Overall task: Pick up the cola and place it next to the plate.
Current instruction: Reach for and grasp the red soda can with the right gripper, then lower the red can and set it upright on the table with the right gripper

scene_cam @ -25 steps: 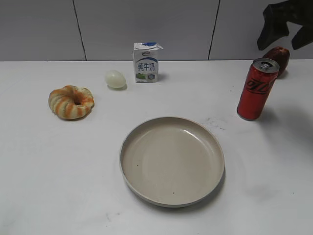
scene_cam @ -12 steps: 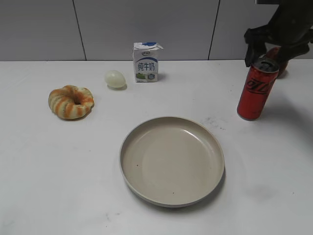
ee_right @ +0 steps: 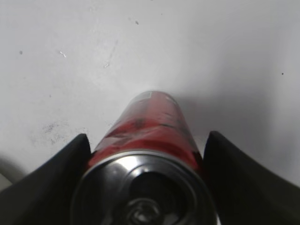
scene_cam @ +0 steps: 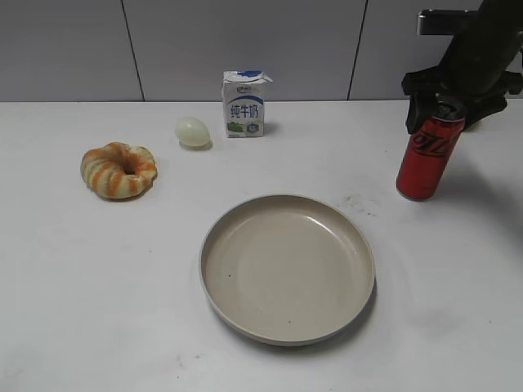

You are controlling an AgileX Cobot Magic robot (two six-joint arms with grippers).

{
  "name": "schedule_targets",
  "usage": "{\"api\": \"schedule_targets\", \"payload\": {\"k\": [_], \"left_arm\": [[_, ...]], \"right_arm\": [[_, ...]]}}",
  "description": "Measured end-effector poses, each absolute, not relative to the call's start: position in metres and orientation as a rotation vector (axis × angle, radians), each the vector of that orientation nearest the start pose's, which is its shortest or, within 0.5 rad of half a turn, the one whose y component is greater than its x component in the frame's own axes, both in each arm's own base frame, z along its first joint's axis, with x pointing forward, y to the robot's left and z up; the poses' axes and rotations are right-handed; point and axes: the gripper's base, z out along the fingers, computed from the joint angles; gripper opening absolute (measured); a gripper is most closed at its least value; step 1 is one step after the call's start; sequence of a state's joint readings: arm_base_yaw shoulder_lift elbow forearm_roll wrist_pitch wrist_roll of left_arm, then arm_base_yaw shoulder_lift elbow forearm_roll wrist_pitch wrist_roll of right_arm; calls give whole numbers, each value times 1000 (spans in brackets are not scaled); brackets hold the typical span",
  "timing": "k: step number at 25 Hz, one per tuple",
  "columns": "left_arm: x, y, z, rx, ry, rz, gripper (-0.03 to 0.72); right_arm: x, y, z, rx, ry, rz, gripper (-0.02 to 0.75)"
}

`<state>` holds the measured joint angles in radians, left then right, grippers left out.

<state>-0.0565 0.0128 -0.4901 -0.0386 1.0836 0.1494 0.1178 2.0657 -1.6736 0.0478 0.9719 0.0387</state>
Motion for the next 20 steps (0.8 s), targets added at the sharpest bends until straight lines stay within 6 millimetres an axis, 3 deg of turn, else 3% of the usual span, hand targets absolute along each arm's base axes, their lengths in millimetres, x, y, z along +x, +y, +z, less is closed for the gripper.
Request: {"api": "schedule_targets", "payload": {"k": [3, 7, 15, 18, 20], "left_arm": [[-3, -3, 273, 217, 2078, 10, 236], [-3, -3, 273, 217, 2078, 10, 236], [-3, -3, 273, 217, 2078, 10, 236], [-3, -3, 273, 217, 2078, 10, 236], [-3, -3, 273, 217, 2078, 10, 236]], "right_arm": [[436, 55, 212, -81, 2858, 95, 497], [436, 55, 216, -81, 2880, 95, 495], [436, 57, 256, -77, 2897, 100, 495], [421, 65, 271, -110, 2883, 95, 495], [400, 77, 283, -140, 2874, 96, 495]]}}
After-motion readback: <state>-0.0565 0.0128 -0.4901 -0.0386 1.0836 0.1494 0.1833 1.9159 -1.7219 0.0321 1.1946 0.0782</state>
